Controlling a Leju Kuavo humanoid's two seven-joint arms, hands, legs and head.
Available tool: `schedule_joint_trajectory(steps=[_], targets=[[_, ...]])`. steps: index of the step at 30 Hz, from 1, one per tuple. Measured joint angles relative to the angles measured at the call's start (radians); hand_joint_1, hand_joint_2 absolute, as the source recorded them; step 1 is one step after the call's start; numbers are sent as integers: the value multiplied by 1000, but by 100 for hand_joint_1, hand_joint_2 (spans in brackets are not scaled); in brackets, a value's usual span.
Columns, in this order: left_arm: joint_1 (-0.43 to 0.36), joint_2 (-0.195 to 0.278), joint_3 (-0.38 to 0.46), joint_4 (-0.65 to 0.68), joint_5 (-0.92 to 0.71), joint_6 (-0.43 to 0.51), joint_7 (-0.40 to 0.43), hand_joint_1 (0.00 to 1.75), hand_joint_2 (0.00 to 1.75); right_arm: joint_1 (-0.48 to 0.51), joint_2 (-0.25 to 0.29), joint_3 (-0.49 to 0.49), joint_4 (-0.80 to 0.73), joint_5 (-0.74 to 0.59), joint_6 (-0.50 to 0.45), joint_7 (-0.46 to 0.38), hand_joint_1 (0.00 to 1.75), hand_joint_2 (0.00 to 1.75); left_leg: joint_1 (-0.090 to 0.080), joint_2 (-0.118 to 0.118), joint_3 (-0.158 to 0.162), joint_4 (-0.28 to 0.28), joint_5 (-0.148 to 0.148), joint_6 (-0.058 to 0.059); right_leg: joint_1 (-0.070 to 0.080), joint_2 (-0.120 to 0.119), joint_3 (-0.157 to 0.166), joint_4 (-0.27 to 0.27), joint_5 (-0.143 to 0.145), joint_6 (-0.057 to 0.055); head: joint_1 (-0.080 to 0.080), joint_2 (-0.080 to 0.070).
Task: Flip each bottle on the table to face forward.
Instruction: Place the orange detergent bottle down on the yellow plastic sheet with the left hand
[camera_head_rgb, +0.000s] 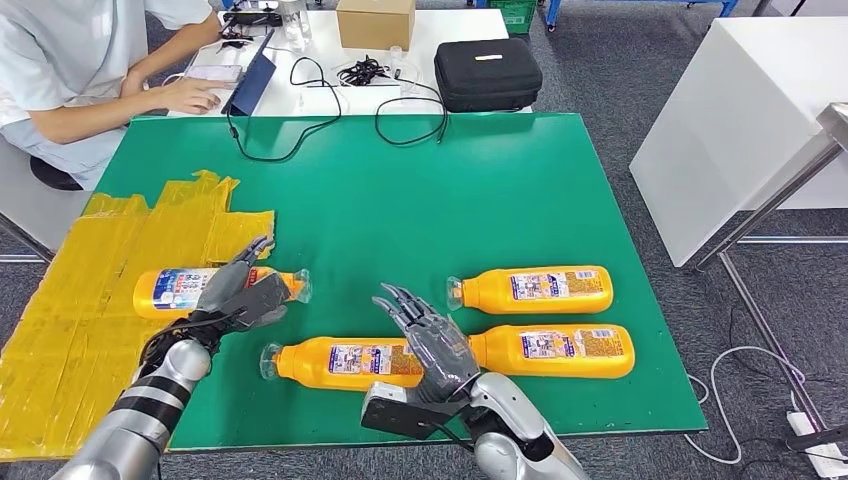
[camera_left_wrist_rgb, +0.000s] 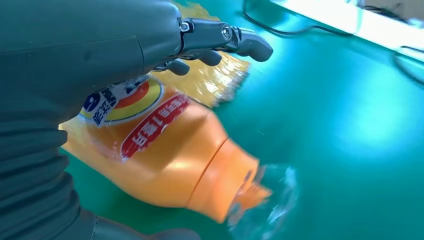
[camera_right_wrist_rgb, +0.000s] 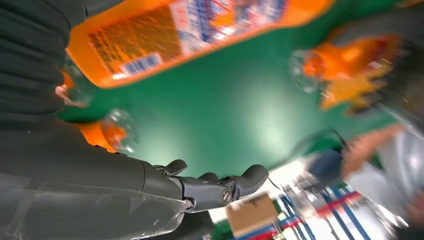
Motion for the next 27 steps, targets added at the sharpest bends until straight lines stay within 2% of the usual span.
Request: schedule_joint_trajectory(steps=[5,14,21,27], targets=[[71,-25,0,-147,81,23,-9,0,175,-15,-12,13,52,25,23,29,0,175,0,0,-1,0,0,0,0,0,-1,0,0,0,0,0],[150,-82,2,-410,250,74,-61,0,175,-38,-26,49,130,65,45,65,0,175,0,0,-1,0,0,0,0,0,-1,0,0,0,0,0],[188,-115,-1,-531,353,62,-120,0,175,-78,-13,77,218,66,75,70,0,175,0,0,-1,0,0,0,0,0,-1,0,0,0,0,0],[206,-128,-7,-581,364,57,-122,0,175,-109,7,89,276,66,77,71,0,175,0,0,-1,0,0,0,0,0,-1,0,0,0,0,0]])
